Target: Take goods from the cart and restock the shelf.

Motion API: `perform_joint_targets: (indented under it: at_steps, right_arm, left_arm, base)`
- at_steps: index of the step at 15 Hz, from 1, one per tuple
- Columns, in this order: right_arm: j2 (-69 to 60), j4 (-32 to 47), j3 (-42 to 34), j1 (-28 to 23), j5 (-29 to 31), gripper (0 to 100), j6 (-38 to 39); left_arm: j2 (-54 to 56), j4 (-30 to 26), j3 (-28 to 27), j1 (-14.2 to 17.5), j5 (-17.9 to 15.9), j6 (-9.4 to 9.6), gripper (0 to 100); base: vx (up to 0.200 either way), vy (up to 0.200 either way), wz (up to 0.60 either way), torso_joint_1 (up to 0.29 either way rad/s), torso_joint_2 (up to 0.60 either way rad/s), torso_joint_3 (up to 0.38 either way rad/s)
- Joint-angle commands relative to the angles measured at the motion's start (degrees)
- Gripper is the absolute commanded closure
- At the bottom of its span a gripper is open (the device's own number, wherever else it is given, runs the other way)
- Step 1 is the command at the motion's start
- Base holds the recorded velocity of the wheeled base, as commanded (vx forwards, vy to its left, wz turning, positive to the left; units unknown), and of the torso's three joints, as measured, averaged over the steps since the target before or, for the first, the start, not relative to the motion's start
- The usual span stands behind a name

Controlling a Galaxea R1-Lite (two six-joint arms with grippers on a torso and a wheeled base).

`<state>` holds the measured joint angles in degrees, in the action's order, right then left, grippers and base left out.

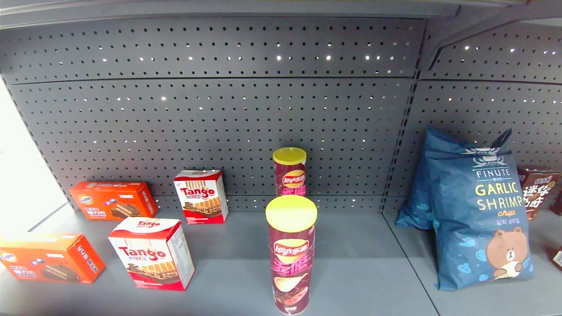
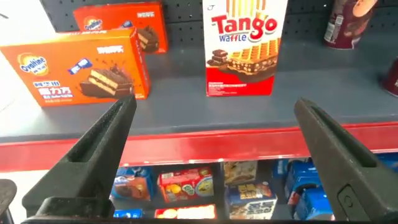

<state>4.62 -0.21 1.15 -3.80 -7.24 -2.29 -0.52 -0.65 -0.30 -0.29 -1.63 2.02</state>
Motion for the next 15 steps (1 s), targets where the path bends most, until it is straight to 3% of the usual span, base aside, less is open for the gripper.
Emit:
perform_joint_targets:
  at_steps: [1,2,3,4,6,7,10,15]
  right_arm:
    - [0.57,1.09,0.52,-1.12,5.13,0,0.62]
    - [0.57,0.65,0.35,-1.21,9.79,0,0.89]
    - [0.57,-1.99,-0.53,-1.12,27.28,0,1.06]
    - [0.57,-2.61,-0.97,-1.03,27.02,0,0.97]
    - [0.83,-2.52,-0.97,-0.94,8.47,0,0.8]
    - [0.57,-1.11,-1.15,-0.42,3.2,0,0.53]
    - [-0.93,1.17,-0.88,5.3,4.25,0,2.47]
    - [-4.62,0.47,-1.06,3.72,5.22,0,2.64]
  left_arm:
    - [0.08,-0.06,0.04,0.12,1.11,-0.62,0]
    - [0.08,0.03,0.04,0.12,1.99,-0.79,0]
    - [0.08,0.38,0.13,0.12,4.18,-1.06,0]
    - [0.08,0.38,0.13,0.12,4.18,-1.76,0]
    - [0.08,0.47,0.13,0.12,3.22,-1.85,0]
    - [0.08,0.38,0.13,0.03,1.81,-1.58,0]
    - [0.08,0.47,0.13,0.03,1.19,-1.23,0]
    - [0.08,0.47,0.13,0.03,1.11,-1.14,0]
  base:
    - [0.0,0.0,0.0,0.0,0.0,0.0]
    - [0.0,0.0,0.0,0.0,0.0,0.0]
    - [0.0,0.0,0.0,0.0,0.0,0.0]
    - [0.0,0.0,0.0,0.0,0.0,0.0]
    - [0.0,0.0,0.0,0.0,0.0,0.0]
    - [0.0,0.0,0.0,0.0,0.0,0.0]
    - [0.0,0.0,0.0,0.0,0.0,0.0]
    - [0.0,0.0,0.0,0.0,0.0,0.0]
